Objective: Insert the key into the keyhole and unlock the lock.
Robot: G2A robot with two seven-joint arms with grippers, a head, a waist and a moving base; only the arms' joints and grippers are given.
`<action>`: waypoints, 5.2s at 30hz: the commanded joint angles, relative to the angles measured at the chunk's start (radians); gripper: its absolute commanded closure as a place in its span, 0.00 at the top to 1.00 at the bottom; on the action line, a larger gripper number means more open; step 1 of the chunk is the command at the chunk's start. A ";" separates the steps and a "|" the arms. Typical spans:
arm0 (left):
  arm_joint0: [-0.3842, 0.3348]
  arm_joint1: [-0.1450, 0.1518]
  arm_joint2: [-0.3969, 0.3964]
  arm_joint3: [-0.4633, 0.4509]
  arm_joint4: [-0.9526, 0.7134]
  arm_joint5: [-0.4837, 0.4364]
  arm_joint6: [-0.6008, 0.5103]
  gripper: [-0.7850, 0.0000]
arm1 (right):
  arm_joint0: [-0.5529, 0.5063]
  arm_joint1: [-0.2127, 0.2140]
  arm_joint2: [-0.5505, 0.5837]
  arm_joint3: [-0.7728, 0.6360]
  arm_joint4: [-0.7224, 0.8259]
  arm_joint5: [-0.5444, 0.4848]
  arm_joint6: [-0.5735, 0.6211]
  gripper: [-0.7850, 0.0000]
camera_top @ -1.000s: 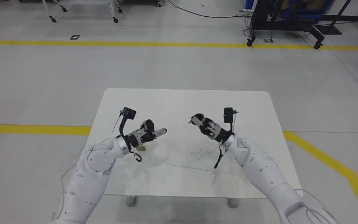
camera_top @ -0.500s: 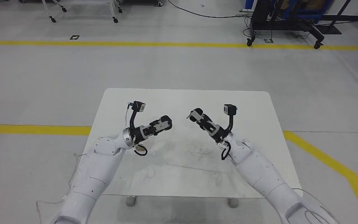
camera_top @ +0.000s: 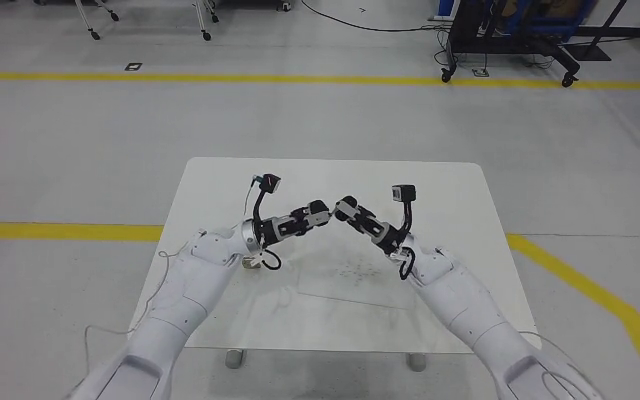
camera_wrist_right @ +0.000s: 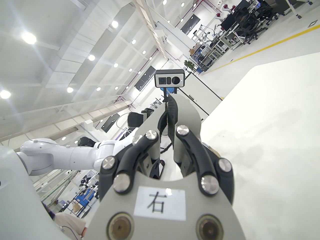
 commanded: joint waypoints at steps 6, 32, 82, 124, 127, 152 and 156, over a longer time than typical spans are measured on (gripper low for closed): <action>-0.033 -0.013 0.033 0.051 0.002 -0.009 0.002 0.40 | 0.005 -0.016 0.031 0.015 0.024 0.000 0.088 0.00; -0.063 -0.020 0.070 0.104 0.020 -0.016 0.048 0.00 | -0.010 -0.053 0.149 0.044 -0.073 0.000 0.201 0.00; -0.077 -0.024 0.088 0.124 -0.006 -0.024 0.027 0.00 | -0.030 -0.078 0.251 0.019 -0.118 0.000 0.272 1.00; -0.064 0.048 0.132 -0.078 0.050 0.196 -0.203 0.00 | -0.007 0.161 0.112 -0.223 -0.032 0.235 0.617 0.26; -0.067 0.051 0.137 -0.076 0.048 0.191 -0.198 0.00 | 0.009 0.178 0.075 -0.210 -0.004 0.227 0.609 0.23; -0.087 0.049 0.188 -0.068 0.084 0.164 -0.171 0.00 | 0.127 0.249 -0.176 -0.131 0.112 0.145 0.527 0.00; -0.084 0.052 0.191 -0.076 0.094 0.148 -0.155 1.00 | 0.131 0.260 -0.200 -0.127 0.114 0.113 0.495 0.00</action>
